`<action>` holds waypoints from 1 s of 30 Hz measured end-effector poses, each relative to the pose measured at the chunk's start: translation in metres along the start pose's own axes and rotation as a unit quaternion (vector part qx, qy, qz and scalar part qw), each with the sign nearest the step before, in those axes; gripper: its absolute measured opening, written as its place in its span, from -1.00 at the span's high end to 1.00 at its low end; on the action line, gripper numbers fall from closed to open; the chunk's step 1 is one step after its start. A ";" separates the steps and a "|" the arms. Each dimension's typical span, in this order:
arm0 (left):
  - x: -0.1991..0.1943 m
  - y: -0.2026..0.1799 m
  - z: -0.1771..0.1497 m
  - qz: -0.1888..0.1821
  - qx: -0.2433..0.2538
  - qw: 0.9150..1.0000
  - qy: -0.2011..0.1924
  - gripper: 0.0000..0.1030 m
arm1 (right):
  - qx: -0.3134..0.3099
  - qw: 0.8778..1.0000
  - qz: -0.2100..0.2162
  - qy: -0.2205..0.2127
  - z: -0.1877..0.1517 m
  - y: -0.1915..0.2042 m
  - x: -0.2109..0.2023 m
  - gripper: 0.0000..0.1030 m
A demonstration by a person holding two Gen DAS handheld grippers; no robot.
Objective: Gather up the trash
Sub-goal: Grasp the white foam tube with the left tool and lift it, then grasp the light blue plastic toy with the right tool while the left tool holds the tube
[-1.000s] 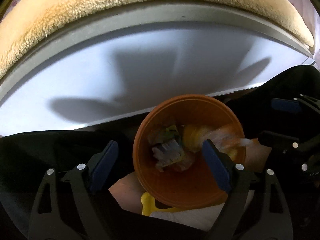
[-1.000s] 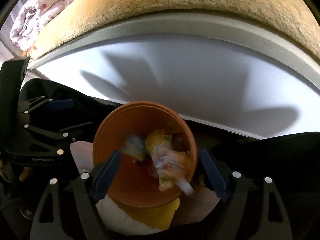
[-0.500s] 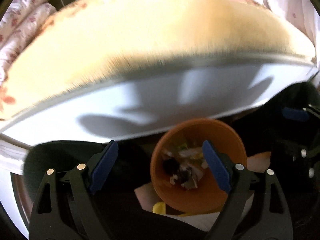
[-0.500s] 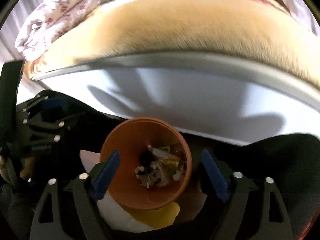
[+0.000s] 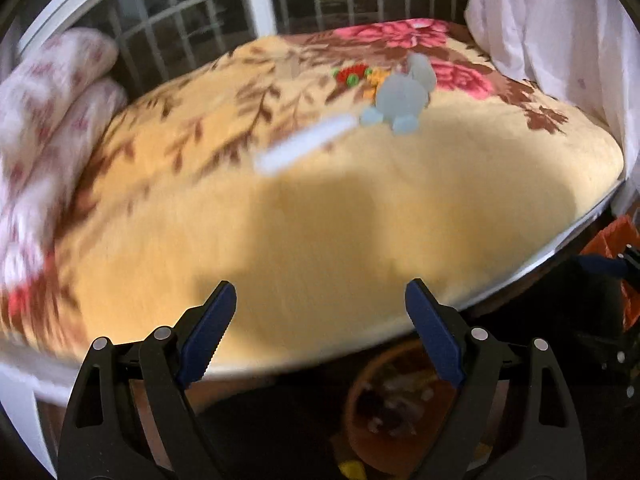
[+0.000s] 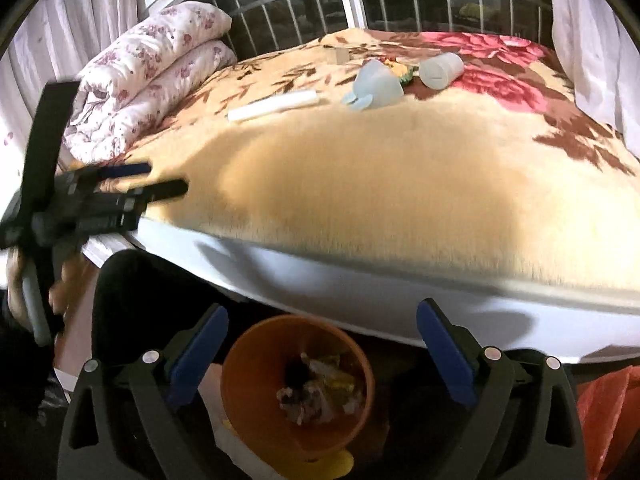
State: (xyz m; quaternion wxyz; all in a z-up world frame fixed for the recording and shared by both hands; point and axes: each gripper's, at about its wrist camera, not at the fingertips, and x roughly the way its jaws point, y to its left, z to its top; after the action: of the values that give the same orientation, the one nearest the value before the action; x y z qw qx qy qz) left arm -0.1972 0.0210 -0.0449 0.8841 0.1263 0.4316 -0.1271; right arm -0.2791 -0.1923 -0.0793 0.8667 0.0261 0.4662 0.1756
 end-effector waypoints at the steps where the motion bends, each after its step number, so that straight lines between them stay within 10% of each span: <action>1: 0.006 0.005 0.014 0.001 0.021 1.000 -0.003 -0.73 | 0.000 1.000 0.000 -0.001 0.002 0.000 0.001 -0.82; 7: 0.045 0.009 0.074 -0.025 0.111 0.993 -0.022 -0.73 | 0.002 1.000 0.007 0.009 0.010 0.003 0.018 -0.82; 15: 0.109 0.016 0.105 -0.078 0.097 0.992 0.030 -0.70 | 0.003 1.000 0.002 0.018 0.010 0.000 0.028 -0.82; 21: 0.127 0.037 0.106 -0.110 0.001 0.993 0.051 0.23 | 0.014 1.000 0.004 0.016 0.012 -0.006 0.029 -0.82; 30: 0.065 0.039 0.069 -0.037 -0.089 0.995 0.015 0.49 | -0.033 0.999 0.014 -0.021 0.072 -0.028 0.006 -0.82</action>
State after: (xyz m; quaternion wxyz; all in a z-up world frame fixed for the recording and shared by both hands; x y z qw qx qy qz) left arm -0.0953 0.0269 -0.0515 0.8802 0.0328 0.4584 -0.1184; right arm -0.2094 -0.2085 -0.0490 0.8743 0.0077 0.4412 0.2021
